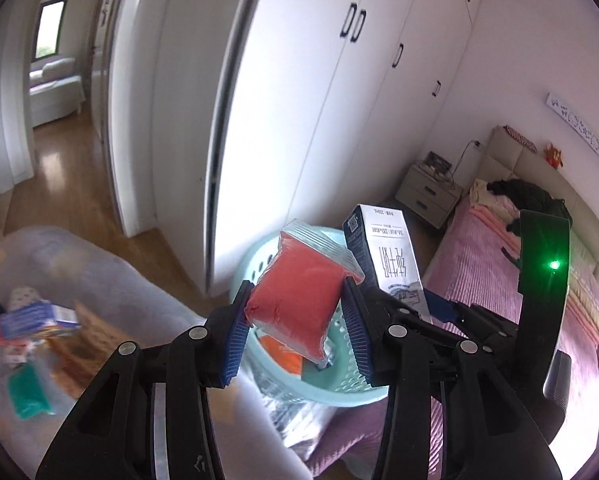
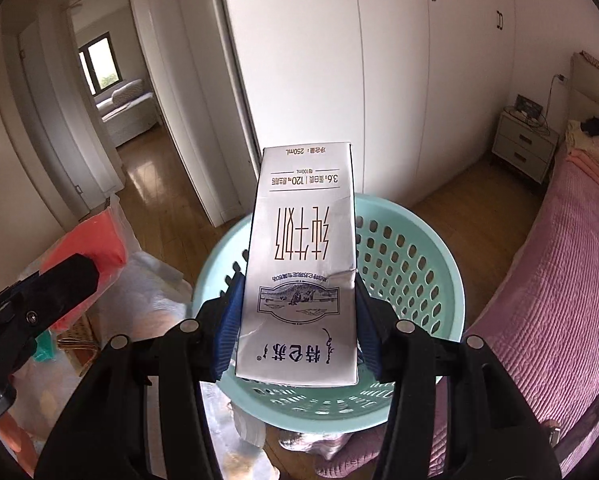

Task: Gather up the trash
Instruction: 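Carry the pink packet and milk carton to the basket and release both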

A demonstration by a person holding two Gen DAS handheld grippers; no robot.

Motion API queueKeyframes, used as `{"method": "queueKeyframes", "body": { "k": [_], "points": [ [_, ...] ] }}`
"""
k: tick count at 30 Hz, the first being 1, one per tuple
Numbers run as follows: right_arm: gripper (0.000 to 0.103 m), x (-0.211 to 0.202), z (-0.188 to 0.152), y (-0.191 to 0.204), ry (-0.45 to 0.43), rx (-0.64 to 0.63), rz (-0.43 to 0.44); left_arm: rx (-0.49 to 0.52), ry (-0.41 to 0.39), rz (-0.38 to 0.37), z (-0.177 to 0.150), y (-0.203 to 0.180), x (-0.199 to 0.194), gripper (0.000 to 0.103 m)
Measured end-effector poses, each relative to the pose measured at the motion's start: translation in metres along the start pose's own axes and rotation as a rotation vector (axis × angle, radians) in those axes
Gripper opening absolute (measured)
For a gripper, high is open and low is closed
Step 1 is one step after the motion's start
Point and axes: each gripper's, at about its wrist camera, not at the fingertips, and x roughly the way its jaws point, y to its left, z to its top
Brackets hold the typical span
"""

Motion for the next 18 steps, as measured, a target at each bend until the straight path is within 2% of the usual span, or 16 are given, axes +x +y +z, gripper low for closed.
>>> {"method": "queueKeyframes", "body": {
  "k": [3,9,10,13,18],
  "points": [
    [0.048,0.013,-0.005,-0.011,0.034,0.016,-0.055,-0.018,0.023,0.012,-0.006,-0.002,0.023,0.043],
    [0.048,0.029,-0.009,-0.014,0.078,0.033,-0.064,-0.053,0.043,0.023,-0.015,-0.003,0.045,0.043],
    [0.048,0.032,-0.008,-0.013,0.086,0.036,-0.068,-0.046,0.044,0.019,-0.013,-0.006,0.048,0.045],
    [0.049,0.029,-0.008,-0.009,0.075,0.023,-0.096,-0.041,0.018,0.025,-0.012,-0.009,0.045,0.070],
    [0.053,0.013,-0.008,-0.009,0.040,0.022,-0.089,-0.051,-0.019,0.003,-0.015,-0.007,0.020,0.071]
  ]
}}
